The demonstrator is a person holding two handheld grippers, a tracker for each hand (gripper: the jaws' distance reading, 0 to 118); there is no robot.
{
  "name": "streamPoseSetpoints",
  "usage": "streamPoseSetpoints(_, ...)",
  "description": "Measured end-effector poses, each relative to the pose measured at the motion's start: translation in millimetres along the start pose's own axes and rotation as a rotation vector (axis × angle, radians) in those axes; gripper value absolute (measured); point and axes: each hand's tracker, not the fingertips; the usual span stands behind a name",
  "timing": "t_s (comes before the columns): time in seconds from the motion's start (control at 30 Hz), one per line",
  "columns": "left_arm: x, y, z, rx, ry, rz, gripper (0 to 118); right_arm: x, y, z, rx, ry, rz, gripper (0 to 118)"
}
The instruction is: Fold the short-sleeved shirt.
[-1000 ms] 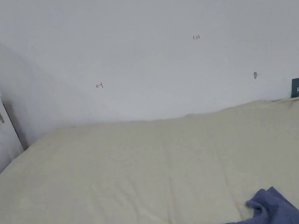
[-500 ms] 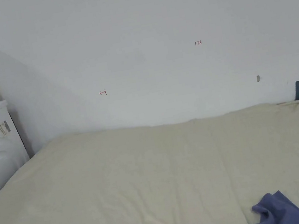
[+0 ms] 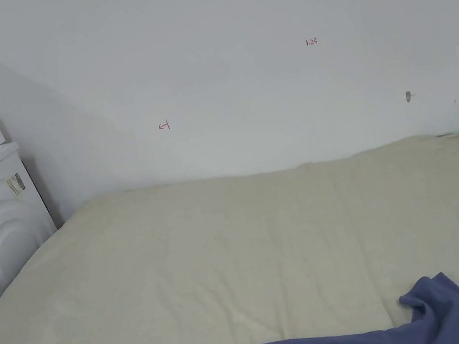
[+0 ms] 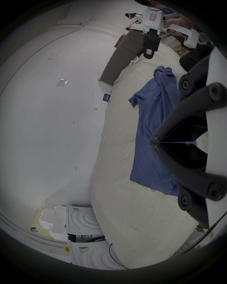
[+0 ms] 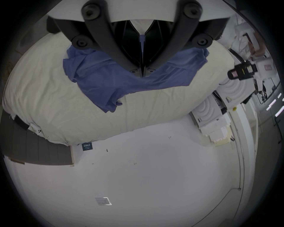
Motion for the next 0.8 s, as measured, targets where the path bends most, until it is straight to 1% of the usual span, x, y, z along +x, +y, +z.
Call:
streamPoseSetpoints(0.03,0,-1,0,0.012,-0.017,-0.005,0,0,-1,0,0.005,-0.007,-0.006,1)
streamPoseSetpoints(0.07,1,2,-3,-0.006,-0.01,-0.004,0,0,0,-1,-0.004,-0.009,0.006,1)
streamPoseSetpoints(0.1,3,4,-8,-0.042,0.041,-0.005,0,-2,2,-2,-0.04,-0.028,0.063,1)
streamPoseSetpoints(0.13,2,3,-14,-0.054,0.049,-0.015,0,-5,2,-4,-0.055,-0.064,0.106,1)
streamPoseSetpoints(0.17,-1,3,-19,-0.049,0.04,-0.016,0,-7,1,-4,-0.067,-0.08,0.135,1)
streamPoseSetpoints(0.2,-7,5,-27,-0.072,0.016,0.0,0,-7,0,-5,-0.074,-0.068,0.146,1)
streamPoseSetpoints(0.27,-19,8,-48,-0.115,0.017,0.057,0,-2,-1,-5,-0.086,-0.025,0.099,1)
streamPoseSetpoints(0.33,-34,15,-78,-0.157,0.048,0.062,0,1,-3,-6,-0.096,-0.014,0.055,1)
streamPoseSetpoints(0.43,-54,30,-131,-0.222,0.075,0.02,0,5,-4,-10,-0.112,-0.036,0.049,1)
streamPoseSetpoints(0.5,-64,38,-165,-0.232,0.077,-0.009,0,10,-3,-14,-0.13,-0.052,0.049,1)
streamPoseSetpoints(0.53,-69,41,-184,-0.237,0.094,-0.055,3,13,-3,-17,-0.143,-0.061,0.047,1)
streamPoseSetpoints(0.57,-74,44,-202,-0.254,0.108,-0.074,9,16,-4,-20,-0.149,-0.068,0.043,1)
streamPoseSetpoints(0.6,-81,47,-221,-0.275,0.108,-0.076,18,20,-4,-24,-0.159,-0.076,0.035,1)
streamPoseSetpoints(0.7,-100,51,-278,-0.385,0.131,-0.109,70,26,-2,-35,-0.193,-0.085,0.016,1)
streamPoseSetpoints(0.73,-107,51,-296,-0.43,0.138,-0.12,80,28,-1,-37,-0.201,-0.093,0.016,1)
streamPoseSetpoints(0.8,-118,49,-319,-0.461,0.164,-0.083,81,33,-2,-42,-0.216,-0.118,0.012,1)
